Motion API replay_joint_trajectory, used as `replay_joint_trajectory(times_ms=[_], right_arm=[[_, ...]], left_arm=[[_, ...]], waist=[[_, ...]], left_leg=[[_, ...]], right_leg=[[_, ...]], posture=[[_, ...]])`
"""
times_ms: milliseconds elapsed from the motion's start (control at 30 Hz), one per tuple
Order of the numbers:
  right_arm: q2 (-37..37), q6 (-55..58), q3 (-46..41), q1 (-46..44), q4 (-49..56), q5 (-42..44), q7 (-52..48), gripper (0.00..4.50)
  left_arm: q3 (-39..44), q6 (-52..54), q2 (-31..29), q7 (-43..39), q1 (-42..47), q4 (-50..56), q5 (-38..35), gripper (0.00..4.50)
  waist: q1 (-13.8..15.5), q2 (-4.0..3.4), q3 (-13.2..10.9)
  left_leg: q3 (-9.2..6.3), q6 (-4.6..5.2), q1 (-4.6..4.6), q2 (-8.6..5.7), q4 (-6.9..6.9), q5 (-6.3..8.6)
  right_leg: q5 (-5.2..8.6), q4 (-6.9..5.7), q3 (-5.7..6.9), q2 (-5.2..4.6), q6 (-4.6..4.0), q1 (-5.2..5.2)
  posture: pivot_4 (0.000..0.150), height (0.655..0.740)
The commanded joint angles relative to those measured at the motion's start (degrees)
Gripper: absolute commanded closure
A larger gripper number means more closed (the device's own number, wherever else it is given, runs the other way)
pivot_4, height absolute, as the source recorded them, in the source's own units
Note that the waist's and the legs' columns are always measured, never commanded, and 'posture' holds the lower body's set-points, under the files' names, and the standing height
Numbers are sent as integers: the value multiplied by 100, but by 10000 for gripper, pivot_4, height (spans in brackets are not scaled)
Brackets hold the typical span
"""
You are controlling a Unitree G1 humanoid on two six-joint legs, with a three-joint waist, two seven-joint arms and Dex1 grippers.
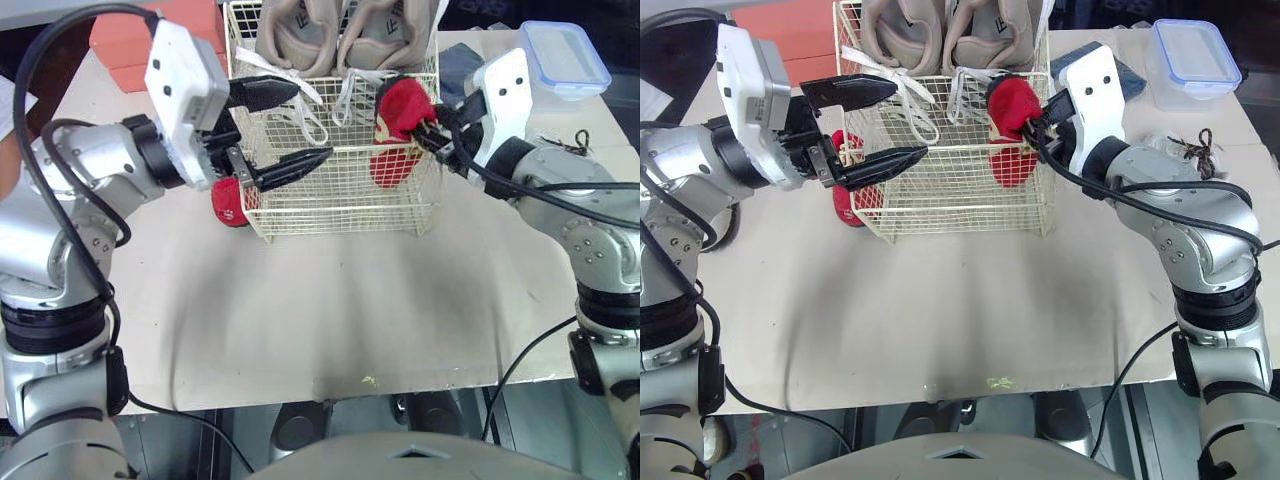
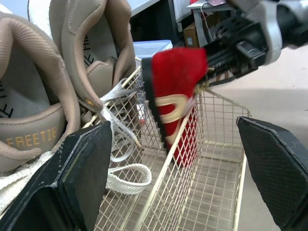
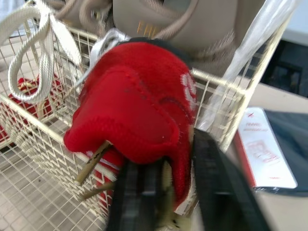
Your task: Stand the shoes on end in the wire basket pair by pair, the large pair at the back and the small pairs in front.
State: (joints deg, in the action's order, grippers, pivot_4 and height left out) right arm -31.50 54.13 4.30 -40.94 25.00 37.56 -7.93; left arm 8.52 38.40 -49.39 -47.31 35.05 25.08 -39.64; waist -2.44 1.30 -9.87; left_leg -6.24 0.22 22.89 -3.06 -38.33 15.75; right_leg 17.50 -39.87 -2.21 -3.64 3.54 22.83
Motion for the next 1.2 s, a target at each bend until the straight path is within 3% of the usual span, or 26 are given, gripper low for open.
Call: replay_joint_trajectory(times_ms=[33,167,200,300,467,600,867,1200], right_arm=[[-193,46,-408,-55,111,-58,-235,15151],[-410,24,-874,-38,134,368,-889,687],[-493,57,-980,-19,144,487,-1077,255],[-776,-34,-1291,103,102,773,-1731,255],[-1038,-101,-1802,166,116,1552,-2694,255],[-1118,-172,-1952,155,181,1933,-3037,255],[-1187,-404,-1660,-13,448,1885,-3286,255],[-1511,-494,-1442,-147,732,1843,-3598,255]], left_arm=[[275,152,-118,-62,-131,228,-261,0],[497,284,-163,-88,-319,178,-465,0],[594,300,-150,-66,-350,131,-521,0],[1032,298,-142,-32,-564,-88,-640,0],[1705,-184,-194,-43,-1118,-914,-217,0],[2032,-543,111,588,-1207,-1940,208,0],[1332,-478,686,966,-804,-3715,758,0],[622,-295,877,867,-22,-5294,1366,0]], waist=[[4,0,0],[11,0,0],[11,0,0],[2,0,0],[-8,-2,-1],[20,-1,-1],[56,-2,1],[4,10,3]], left_leg=[[0,0,0,0,0,0],[-1,0,0,-2,-2,0],[-1,1,0,-1,-1,0],[0,1,0,0,1,1],[4,2,-7,7,4,1],[1,3,-6,5,2,1],[-5,3,-2,-7,2,2],[-17,1,6,-12,2,1]], right_leg=[[0,0,0,0,0,0],[0,0,1,-1,0,-1],[0,0,2,-1,0,-1],[0,2,2,-2,0,-1],[0,0,-4,-4,0,-1],[0,0,1,-10,0,-2],[0,0,8,-27,0,-1],[0,1,17,-32,0,5]], posture=[[1500,7400],[1500,7400],[1500,7400],[1500,7400],[1500,7400],[1500,7400],[1500,7400],[1500,7400]])
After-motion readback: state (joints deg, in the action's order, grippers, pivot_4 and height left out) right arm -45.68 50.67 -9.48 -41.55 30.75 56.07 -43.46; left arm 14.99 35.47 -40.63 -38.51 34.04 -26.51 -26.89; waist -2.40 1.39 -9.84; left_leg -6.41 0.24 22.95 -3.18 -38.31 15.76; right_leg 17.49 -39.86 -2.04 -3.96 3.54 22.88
